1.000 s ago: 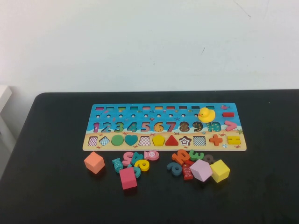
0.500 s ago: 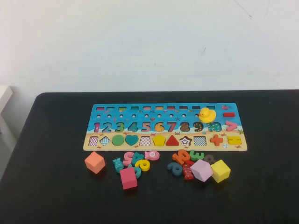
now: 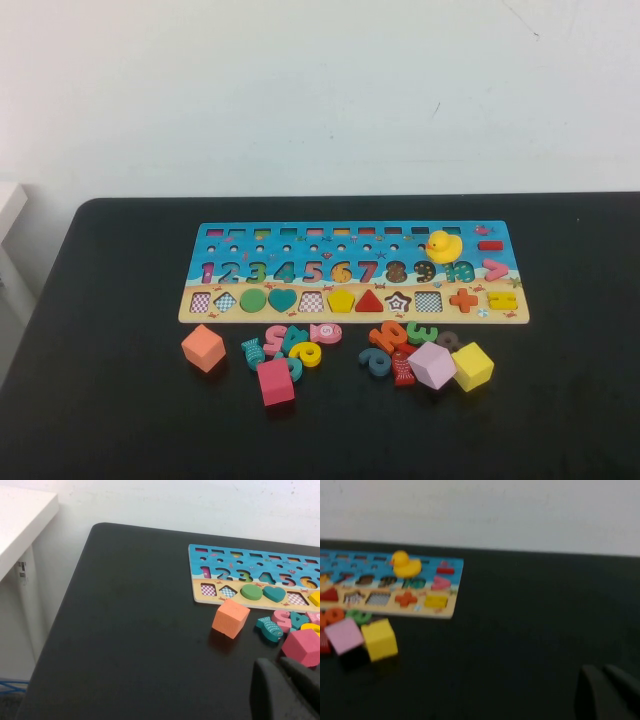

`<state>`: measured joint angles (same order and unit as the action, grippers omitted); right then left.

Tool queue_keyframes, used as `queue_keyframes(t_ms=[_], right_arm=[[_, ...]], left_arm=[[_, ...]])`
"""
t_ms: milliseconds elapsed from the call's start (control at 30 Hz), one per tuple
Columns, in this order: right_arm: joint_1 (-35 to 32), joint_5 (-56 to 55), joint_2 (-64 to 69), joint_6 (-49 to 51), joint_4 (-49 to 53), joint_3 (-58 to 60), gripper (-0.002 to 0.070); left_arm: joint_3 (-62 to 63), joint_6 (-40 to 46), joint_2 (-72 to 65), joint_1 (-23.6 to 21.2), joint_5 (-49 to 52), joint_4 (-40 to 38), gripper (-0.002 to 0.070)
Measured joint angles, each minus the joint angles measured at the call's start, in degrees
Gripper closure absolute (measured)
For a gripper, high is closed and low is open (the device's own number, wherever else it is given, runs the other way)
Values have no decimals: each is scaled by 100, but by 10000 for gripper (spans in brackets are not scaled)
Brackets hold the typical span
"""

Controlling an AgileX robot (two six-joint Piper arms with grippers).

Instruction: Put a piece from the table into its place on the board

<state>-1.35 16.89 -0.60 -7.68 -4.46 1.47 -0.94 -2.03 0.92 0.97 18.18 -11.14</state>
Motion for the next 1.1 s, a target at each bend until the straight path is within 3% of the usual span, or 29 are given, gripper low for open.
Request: queue_keyframes(t_ms=[1100], right_arm=[[13,314,0,399,644,-10,657]], left_arm=[[0,0,0,0,0,0,677]])
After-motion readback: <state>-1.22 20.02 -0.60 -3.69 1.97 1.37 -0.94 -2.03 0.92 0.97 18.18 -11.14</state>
